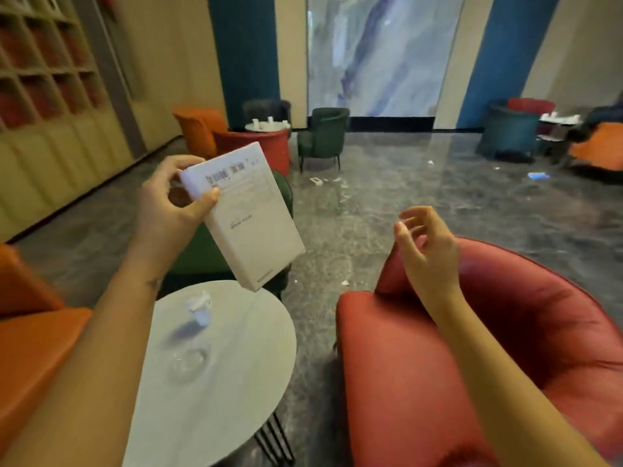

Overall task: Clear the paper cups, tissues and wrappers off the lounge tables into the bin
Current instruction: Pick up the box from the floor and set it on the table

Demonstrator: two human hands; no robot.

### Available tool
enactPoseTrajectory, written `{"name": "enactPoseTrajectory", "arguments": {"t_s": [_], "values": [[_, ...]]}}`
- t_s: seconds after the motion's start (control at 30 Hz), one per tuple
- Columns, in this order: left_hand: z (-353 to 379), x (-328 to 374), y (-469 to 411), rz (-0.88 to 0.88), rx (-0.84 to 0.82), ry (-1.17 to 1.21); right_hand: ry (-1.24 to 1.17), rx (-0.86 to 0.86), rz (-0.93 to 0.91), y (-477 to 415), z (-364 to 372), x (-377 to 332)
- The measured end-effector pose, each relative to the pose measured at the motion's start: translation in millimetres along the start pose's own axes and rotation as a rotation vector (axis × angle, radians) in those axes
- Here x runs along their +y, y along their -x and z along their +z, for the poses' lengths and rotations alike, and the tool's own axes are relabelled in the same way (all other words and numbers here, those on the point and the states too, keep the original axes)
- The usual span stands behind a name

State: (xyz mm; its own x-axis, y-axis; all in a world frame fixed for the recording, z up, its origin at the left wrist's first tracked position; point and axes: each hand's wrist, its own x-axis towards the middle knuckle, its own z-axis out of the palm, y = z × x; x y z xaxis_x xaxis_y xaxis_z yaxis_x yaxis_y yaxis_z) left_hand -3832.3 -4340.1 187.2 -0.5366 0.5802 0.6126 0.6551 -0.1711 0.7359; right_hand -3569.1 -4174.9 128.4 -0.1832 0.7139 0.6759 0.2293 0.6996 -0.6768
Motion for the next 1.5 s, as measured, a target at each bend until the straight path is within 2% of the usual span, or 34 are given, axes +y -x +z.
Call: {"name": "enactPoseTrajectory", "arguments": {"t_s": [0.13,0.3,0.7,0.87,1.1,1.23,1.37,1.5], "values": [[-45.8,-51.1,-32.3,-0.029,0.111,-0.151,-0.057,-0.104,-0.058,-27.3,100.0,-7.3],[-90.9,-121.4,-53.1,-0.109,0.170,-0.264,-0.084,-0.255,-0.080,-43.5,209.2,-7.9],[-137.4,-261.3,-14.5,-0.474,0.313,-0.500,-0.139,-0.787,-0.104,-9.8,412.4,36.3],[-115.8,-313.9,6.5,-0.695,0.454,-0.536,-0.110,-1.126,-0.188,-0.7,503.7,75.0],[-57.0,-369.0,37.6,-1.027,0.687,-0.572,-0.051,-1.489,-0.500,31.1,605.7,138.4],[-27.9,-386.7,50.3,-1.127,0.754,-0.577,0.050,-1.584,-0.674,58.9,639.9,172.0],[-11.1,-400.9,62.5,-1.168,0.749,-0.604,0.167,-1.632,-0.828,81.3,660.5,193.5],[-1.8,-409.8,70.8,-1.208,0.718,-0.633,0.143,-1.622,-0.830,94.0,660.9,203.9]]}}
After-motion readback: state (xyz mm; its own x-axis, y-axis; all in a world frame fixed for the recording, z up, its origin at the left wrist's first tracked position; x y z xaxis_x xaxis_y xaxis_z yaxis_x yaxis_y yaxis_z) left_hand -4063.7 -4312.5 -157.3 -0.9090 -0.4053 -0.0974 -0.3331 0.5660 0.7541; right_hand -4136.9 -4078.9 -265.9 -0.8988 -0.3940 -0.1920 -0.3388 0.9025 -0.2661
